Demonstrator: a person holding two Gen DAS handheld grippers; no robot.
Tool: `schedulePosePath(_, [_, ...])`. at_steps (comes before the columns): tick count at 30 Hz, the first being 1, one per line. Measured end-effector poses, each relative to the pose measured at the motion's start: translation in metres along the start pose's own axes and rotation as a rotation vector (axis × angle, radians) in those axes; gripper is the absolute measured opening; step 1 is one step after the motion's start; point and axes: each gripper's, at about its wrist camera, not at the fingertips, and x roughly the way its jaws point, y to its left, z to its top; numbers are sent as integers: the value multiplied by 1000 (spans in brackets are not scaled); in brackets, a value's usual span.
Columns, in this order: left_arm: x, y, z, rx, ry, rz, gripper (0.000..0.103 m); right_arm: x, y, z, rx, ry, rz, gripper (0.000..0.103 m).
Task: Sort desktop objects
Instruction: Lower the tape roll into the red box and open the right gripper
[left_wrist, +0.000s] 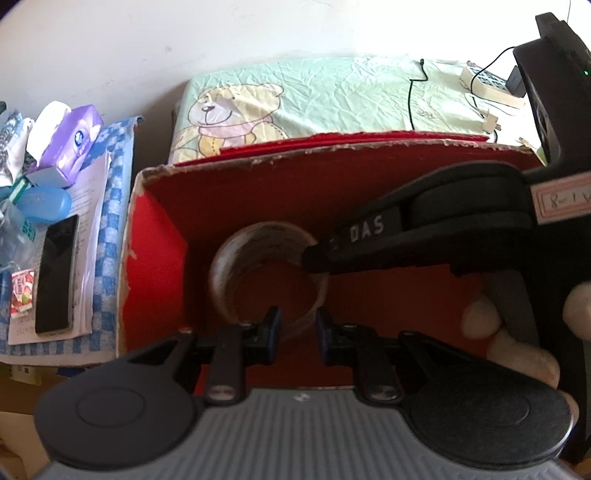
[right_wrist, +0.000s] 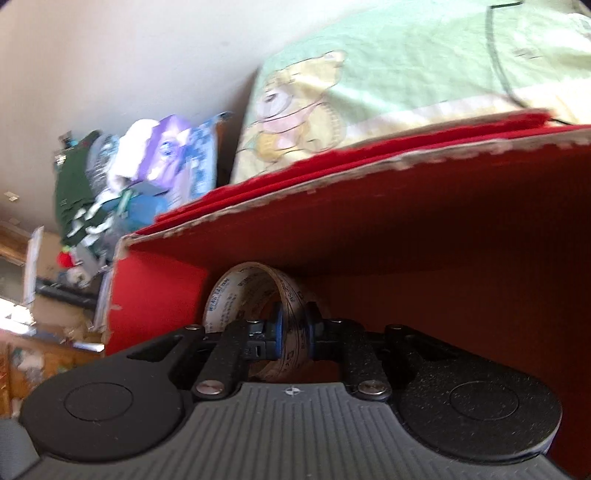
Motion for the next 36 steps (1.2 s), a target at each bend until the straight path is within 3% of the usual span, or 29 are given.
schedulePosePath(4, [2,-1,0,4,-8,14,18,0,-4,2,21,11,28,15])
schedulePosePath(6, [5,-3,0,7,-5,26,25,2,-5,3,26,30,60,15])
schedulePosePath(8, [10,-4,0,9,10,44,25,7,-2,2,23,59,80,16])
schedulePosePath(11, [14,-3,0,0,-5,45,32,3,5,0,-14,30,69,19])
schedulePosePath(17, [28,-3,-3,-25,-27,65,32,2,-1,4,4,8,76,23])
schedulePosePath(22, [39,-9,-4,-17,-43,97,49,1,-4,5,18,-8,80,24])
schedulePosePath(36, [60,-5,-4,-4,-74,156,50,2,3,6,-17,-30,87,23])
